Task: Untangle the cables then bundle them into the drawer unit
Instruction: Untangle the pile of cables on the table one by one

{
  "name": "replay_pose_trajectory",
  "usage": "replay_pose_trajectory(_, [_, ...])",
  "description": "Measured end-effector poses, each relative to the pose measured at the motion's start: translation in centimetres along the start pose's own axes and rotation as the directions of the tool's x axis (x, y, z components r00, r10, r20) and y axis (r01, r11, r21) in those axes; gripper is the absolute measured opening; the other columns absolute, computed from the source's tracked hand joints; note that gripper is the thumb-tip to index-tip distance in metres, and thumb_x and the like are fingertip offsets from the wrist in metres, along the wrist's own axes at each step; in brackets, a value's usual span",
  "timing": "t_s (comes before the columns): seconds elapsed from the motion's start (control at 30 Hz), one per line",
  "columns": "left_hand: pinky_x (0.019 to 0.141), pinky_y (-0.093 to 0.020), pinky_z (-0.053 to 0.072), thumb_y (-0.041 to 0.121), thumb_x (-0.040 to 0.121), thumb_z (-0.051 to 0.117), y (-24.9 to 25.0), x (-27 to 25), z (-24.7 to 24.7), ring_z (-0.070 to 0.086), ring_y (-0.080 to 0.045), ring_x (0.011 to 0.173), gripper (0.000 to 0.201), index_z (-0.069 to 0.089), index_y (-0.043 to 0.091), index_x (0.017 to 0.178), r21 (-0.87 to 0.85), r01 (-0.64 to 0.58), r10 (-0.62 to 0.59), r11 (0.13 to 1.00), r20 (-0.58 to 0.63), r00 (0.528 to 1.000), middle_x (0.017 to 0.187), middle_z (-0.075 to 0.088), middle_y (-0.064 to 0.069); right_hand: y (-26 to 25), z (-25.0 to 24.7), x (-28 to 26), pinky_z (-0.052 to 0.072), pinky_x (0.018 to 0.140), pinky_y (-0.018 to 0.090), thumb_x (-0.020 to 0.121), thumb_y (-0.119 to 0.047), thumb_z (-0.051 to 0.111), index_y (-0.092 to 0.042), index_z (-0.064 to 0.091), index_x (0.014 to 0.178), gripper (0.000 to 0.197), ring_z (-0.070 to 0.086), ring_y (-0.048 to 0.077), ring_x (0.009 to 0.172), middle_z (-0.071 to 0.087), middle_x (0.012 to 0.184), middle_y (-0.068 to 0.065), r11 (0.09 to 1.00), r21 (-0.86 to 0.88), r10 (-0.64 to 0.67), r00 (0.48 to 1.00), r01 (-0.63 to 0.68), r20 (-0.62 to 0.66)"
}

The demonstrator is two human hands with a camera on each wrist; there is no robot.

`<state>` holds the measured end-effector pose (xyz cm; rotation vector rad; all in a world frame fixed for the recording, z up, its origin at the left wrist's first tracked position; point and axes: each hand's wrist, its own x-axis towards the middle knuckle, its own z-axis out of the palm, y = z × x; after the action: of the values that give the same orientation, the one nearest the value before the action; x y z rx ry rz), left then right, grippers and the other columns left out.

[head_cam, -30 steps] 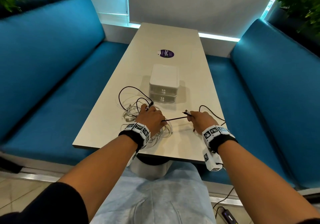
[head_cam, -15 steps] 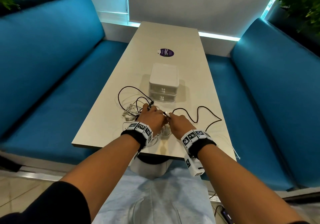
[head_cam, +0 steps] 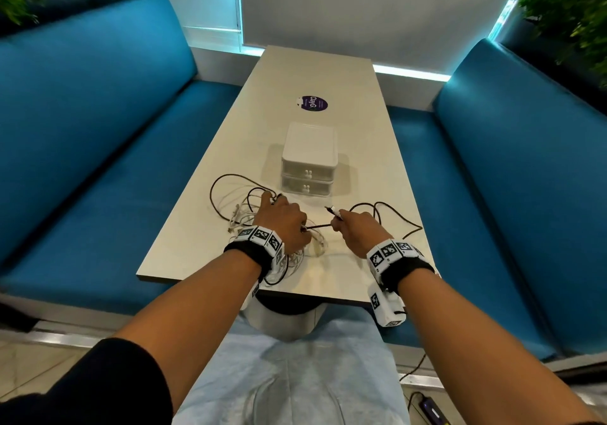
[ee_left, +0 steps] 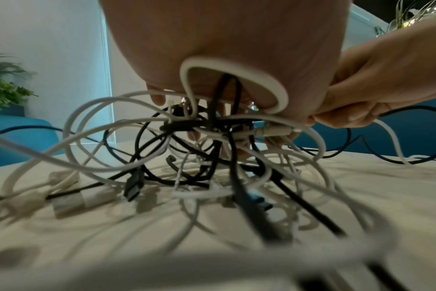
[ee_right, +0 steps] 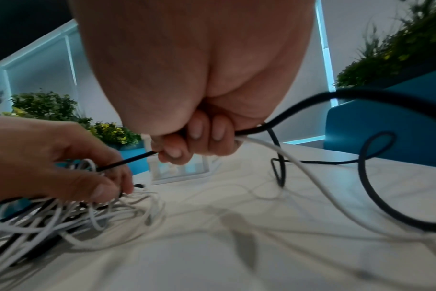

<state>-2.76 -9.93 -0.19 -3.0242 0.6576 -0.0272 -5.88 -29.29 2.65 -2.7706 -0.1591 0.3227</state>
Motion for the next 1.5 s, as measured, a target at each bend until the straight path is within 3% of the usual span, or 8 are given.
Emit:
replay_pose_trajectory(0.17, [0.105, -0.055, 0.020, 0.060, 0.088, 0.039, -0.7, -0.4, 0.3, 0.048, -0.025, 0.114, 0.046, 0.069, 0.027, 0.099, 0.031, -0.028, 0.028, 0.999, -0.025, 0.999, 0.110, 0.064, 0.004, 3.2, -0.5, 0.0, 0.040, 0.067, 0.030, 0.102, -0.021, 0.035, -0.019, 0.060, 0.102, 0.025, 0.056, 0.029, 0.080, 0.061, 0.096, 0.014, 0.988, 0.018, 0.156, 0.986, -0.155, -0.054])
replay_pose_trajectory(0.3, [0.110, -0.057, 0.017, 0.054, 0.099, 0.034, 0.2, -0.7, 0.7, 0.046, -0.024, 0.119, 0.044, 0.069, 0.029, 0.108, 0.070, -0.099, 0.103, 0.993, -0.058, 0.993, 0.116, 0.063, 0.007, 3.2, -0.1, 0.4, 0.044, 0.067, 0.031, 0.102, -0.024, 0.035, -0.015, 0.059, 0.107, 0.026, 0.055, 0.029, 0.078, 0.060, 0.101, 0.016, 0.980, -0.011, 0.196, 0.977, -0.198, -0.088])
replay_pose_trajectory(0.57, [0.109, -0.055, 0.020, 0.042, 0.101, 0.040, 1.4, -0.4, 0.5, 0.045, -0.021, 0.125, 0.035, 0.069, 0.025, 0.111, 0.128, -0.129, 0.139, 0.983, -0.075, 0.987, 0.117, 0.064, 0.005, -0.6, 2.7, 0.4, 0.051, 0.071, 0.043, 0.103, -0.032, 0.035, -0.013, 0.057, 0.105, 0.029, 0.061, 0.039, 0.086, 0.067, 0.093, 0.017, 0.999, -0.032, -0.042, 0.996, 0.039, -0.075])
replay_pose_trajectory(0.77, [0.107, -0.051, 0.019, 0.018, 0.091, 0.052, 1.2, 0.2, 0.7, 0.045, -0.016, 0.126, 0.020, 0.063, 0.025, 0.106, 0.095, -0.142, 0.148, 0.985, -0.059, 0.987, 0.112, 0.062, 0.004, -1.5, 3.0, 1.3, 0.034, 0.063, 0.035, 0.103, -0.029, 0.041, -0.008, 0.054, 0.093, 0.027, 0.058, 0.039, 0.084, 0.066, 0.090, 0.020, 0.994, 0.082, -0.064, 0.994, 0.071, -0.089])
replay_pose_trajectory(0.93, [0.109, -0.051, 0.021, 0.032, 0.098, 0.045, 1.0, 0.3, 1.2, 0.046, -0.017, 0.126, 0.025, 0.065, 0.021, 0.108, 0.081, -0.127, 0.133, 0.989, -0.084, 0.988, 0.112, 0.065, 0.003, -0.7, 2.4, 1.5, 0.040, 0.063, 0.037, 0.103, -0.029, 0.042, -0.008, 0.056, 0.096, 0.026, 0.059, 0.039, 0.083, 0.066, 0.088, 0.020, 0.995, -0.009, -0.098, 0.993, 0.097, -0.060])
replay_pose_trajectory(1.03, [0.108, -0.054, 0.021, 0.034, 0.095, 0.046, 0.4, 0.4, 0.9, 0.046, -0.017, 0.123, 0.026, 0.067, 0.023, 0.104, 0.062, -0.138, 0.144, 0.988, -0.099, 0.985, 0.107, 0.067, 0.007, 0.4, 1.5, 1.5, 0.049, 0.069, 0.042, 0.102, -0.032, 0.043, -0.012, 0.057, 0.100, 0.024, 0.060, 0.038, 0.083, 0.066, 0.089, 0.018, 0.998, -0.024, -0.056, 0.997, 0.054, -0.058])
replay_pose_trajectory(1.23, [0.106, -0.054, 0.022, 0.041, 0.099, 0.043, -0.5, 0.7, 0.5, 0.046, -0.014, 0.123, 0.028, 0.068, 0.030, 0.104, 0.020, -0.125, 0.126, 0.992, -0.114, 0.985, 0.108, 0.065, 0.013, 3.5, -0.4, 1.0, 0.049, 0.072, 0.039, 0.102, -0.037, 0.041, -0.015, 0.057, 0.104, 0.027, 0.058, 0.037, 0.084, 0.060, 0.092, 0.018, 0.995, -0.061, 0.078, 0.994, -0.083, -0.081])
replay_pose_trajectory(1.5, [0.109, -0.054, 0.012, 0.029, 0.091, 0.056, 1.5, 1.5, 0.1, 0.046, -0.020, 0.130, 0.019, 0.070, 0.021, 0.100, 0.095, -0.101, 0.104, 0.990, -0.026, 0.994, 0.115, 0.068, -0.002, 2.0, 1.3, 1.7, 0.047, 0.073, 0.038, 0.102, -0.032, 0.038, -0.010, 0.060, 0.105, 0.032, 0.059, 0.041, 0.091, 0.063, 0.099, 0.020, 0.990, -0.066, 0.112, 0.985, -0.122, -0.133])
